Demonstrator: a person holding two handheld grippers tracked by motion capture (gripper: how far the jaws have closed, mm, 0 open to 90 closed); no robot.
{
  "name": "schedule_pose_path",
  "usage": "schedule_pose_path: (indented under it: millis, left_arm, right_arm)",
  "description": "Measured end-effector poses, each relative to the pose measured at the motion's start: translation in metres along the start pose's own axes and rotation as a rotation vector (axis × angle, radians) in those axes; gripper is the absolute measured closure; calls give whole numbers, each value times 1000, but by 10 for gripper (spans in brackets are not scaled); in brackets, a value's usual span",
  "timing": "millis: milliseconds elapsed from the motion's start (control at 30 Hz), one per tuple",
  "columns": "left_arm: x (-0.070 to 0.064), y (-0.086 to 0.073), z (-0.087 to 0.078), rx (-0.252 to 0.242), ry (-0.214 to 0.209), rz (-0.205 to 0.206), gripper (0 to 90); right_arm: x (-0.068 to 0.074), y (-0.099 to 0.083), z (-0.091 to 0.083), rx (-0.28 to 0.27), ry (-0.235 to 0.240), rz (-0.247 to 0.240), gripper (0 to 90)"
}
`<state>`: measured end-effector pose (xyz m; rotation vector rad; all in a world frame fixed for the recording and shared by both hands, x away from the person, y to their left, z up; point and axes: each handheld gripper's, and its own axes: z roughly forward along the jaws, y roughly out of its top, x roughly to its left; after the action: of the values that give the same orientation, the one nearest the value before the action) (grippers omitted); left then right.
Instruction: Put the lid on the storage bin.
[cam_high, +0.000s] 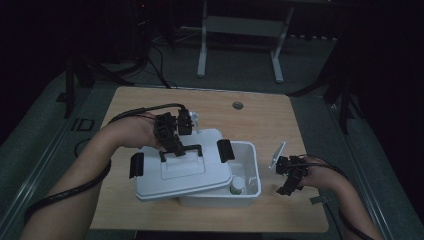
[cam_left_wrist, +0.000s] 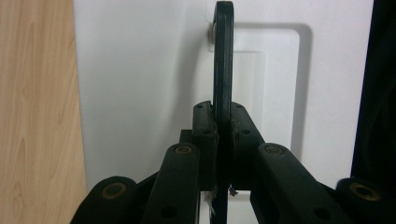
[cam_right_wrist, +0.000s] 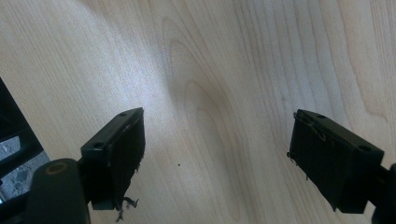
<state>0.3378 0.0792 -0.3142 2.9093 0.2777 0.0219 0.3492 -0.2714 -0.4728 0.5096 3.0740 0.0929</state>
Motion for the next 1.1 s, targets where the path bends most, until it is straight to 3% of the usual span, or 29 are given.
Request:
schedule_pose_path:
  millis: [33, 267, 867, 1100]
  left_arm:
    - [-2, 13, 3, -7, -3, 20, 836]
    - [-4, 36, 11, 4, -13, 56, 836]
    - [-5, 76, 32, 35, -29, 112, 836]
    - [-6, 88, 41, 54, -16, 134, 836]
  right_arm:
    - [0, 1, -1, -1, -1, -3, 181]
    - [0, 0, -1, 0, 1, 0, 181]
    - [0, -7, -1, 2, 1, 4, 181]
    - [0, -8, -2, -1, 3, 10, 181]
